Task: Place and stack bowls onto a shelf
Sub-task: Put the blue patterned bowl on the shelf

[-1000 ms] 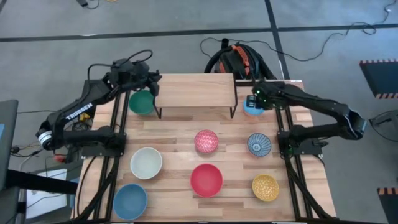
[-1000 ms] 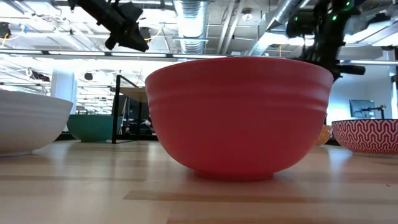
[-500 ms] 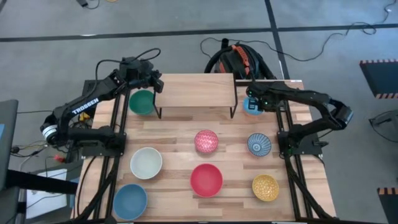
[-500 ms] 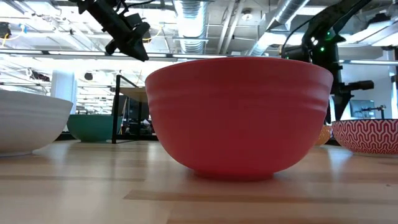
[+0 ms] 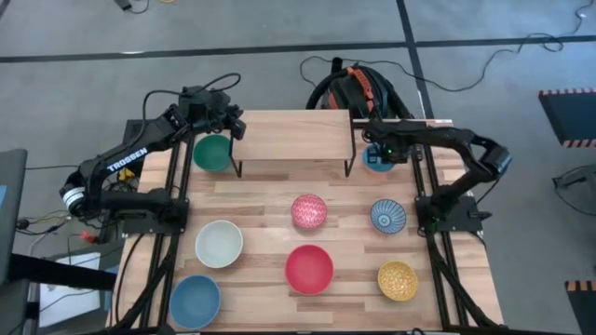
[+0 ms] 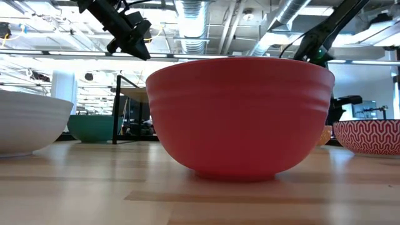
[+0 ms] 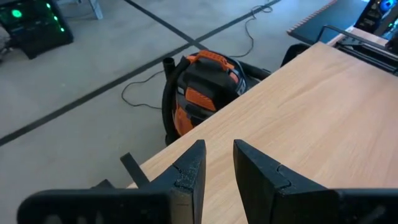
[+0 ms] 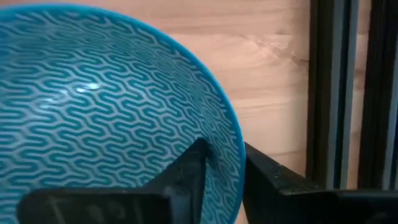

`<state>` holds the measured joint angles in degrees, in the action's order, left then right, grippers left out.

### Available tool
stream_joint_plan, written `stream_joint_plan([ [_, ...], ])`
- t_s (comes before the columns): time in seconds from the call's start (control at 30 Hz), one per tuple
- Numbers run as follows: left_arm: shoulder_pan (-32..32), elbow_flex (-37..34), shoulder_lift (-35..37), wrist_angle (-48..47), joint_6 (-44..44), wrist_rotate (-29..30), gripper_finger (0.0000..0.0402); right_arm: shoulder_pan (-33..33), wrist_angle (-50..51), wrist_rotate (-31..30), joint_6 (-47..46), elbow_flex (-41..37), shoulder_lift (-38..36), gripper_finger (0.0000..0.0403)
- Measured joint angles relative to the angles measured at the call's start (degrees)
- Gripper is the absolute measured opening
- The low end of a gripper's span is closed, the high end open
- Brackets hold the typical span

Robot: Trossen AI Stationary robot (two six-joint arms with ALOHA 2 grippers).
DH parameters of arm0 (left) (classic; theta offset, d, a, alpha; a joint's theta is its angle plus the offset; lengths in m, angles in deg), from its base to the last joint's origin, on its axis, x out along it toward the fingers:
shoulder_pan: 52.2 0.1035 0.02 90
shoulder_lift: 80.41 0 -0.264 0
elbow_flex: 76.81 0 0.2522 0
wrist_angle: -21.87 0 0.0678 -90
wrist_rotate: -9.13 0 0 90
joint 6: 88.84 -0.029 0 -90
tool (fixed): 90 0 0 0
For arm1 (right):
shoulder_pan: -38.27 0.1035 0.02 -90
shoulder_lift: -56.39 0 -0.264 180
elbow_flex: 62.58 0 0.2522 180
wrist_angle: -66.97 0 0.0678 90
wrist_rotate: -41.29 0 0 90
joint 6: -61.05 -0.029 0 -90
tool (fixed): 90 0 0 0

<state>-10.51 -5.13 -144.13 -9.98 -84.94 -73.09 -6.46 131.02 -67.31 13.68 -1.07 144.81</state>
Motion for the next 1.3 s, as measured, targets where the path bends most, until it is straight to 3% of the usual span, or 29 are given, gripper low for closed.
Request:
stream_joint_plan([
  [0.17, 0.0, 0.0, 0.0, -0.02, -0.99, 0.01, 0.0069, 0.35, -0.56, -0.82, 1.82, 0.32, -0.25, 0.0057],
  [0.43, 0.0, -0.04, -0.05, 0.72, 1.31, 0.04, 0.0069, 1.35, 1.2, -6.16, 2.24, -0.29, -11.01, 0.0043],
  [0.67, -1.33, -0.04, -2.83, 8.83, 1.41, -2.75, 0.0069, 2.96, 0.89, -10.76, 3.98, -0.2, -20.53, 0.0042],
  [0.93, -7.9, -0.04, -12.4, 25.94, 7.97, -5.04, 0.0069, 10.64, 0.18, -18.9, 0.83, 0.04, -29.5, 0.0042],
  [1.13, -13.41, 0.4, -20.53, 44.93, 12.24, -5.91, 0.0069, 17.02, -0.64, -27.37, 1.38, 3.39, -31.58, 0.0042],
  [1.3, -15.84, 8.02, -26.28, 42.26, 13.1, -4.87, 0.0073, 21.98, -6.76, -32.38, 10.62, 7.41, -31.29, 0.0042],
])
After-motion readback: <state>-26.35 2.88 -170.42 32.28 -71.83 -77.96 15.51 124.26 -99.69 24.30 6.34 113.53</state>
